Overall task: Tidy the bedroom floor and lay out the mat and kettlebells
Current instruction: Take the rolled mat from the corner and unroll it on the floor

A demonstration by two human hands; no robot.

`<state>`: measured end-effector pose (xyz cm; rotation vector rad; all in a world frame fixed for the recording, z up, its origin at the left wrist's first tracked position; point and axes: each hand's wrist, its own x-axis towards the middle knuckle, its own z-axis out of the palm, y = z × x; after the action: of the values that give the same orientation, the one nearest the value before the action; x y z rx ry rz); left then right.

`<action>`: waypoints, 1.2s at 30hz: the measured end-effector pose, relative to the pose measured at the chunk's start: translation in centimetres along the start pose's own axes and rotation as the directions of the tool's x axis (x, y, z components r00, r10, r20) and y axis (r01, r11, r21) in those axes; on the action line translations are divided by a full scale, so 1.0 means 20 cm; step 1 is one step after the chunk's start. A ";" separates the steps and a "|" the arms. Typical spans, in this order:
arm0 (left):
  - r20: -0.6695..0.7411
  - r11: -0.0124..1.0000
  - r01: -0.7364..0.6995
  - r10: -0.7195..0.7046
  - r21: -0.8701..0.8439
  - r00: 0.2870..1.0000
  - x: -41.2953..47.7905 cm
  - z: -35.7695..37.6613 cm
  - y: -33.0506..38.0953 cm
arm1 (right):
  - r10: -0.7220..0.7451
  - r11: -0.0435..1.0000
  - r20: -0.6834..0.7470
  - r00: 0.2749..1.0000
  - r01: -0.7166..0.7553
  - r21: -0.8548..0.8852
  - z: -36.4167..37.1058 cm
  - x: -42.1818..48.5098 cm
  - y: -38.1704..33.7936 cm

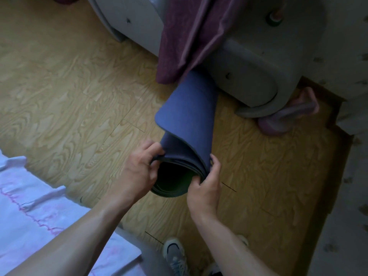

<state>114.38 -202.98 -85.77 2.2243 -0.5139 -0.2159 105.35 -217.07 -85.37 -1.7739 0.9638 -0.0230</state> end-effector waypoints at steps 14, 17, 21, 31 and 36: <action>0.157 0.955 0.041 -0.091 0.295 0.983 -0.32 0.21 -0.56 | 0.210 0.974 0.495 0.843 -0.222 -0.036 0.26 0.06 0.49; 0.343 0.929 0.005 -0.142 0.370 0.928 -0.42 0.32 -0.65 | 0.248 0.943 0.539 0.805 -0.327 0.054 0.29 0.13 0.53; 0.450 0.942 0.335 -0.304 0.011 0.840 -0.49 0.49 -0.62 | 0.319 0.900 0.438 0.840 -0.414 0.138 0.37 0.23 0.54; 0.321 0.868 0.496 -0.460 -0.034 0.828 -0.44 0.54 -0.52 | 0.220 0.971 0.386 0.896 -0.238 -0.002 0.34 0.27 0.42; 0.244 0.816 0.578 -0.561 0.005 0.791 -0.37 0.53 -0.47 | 0.144 0.989 0.409 0.901 -0.117 -0.090 0.30 0.30 0.30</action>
<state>107.07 -201.81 -99.91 2.2394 0.0712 -0.8113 108.41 -216.62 -95.27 -1.6738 0.7735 0.4595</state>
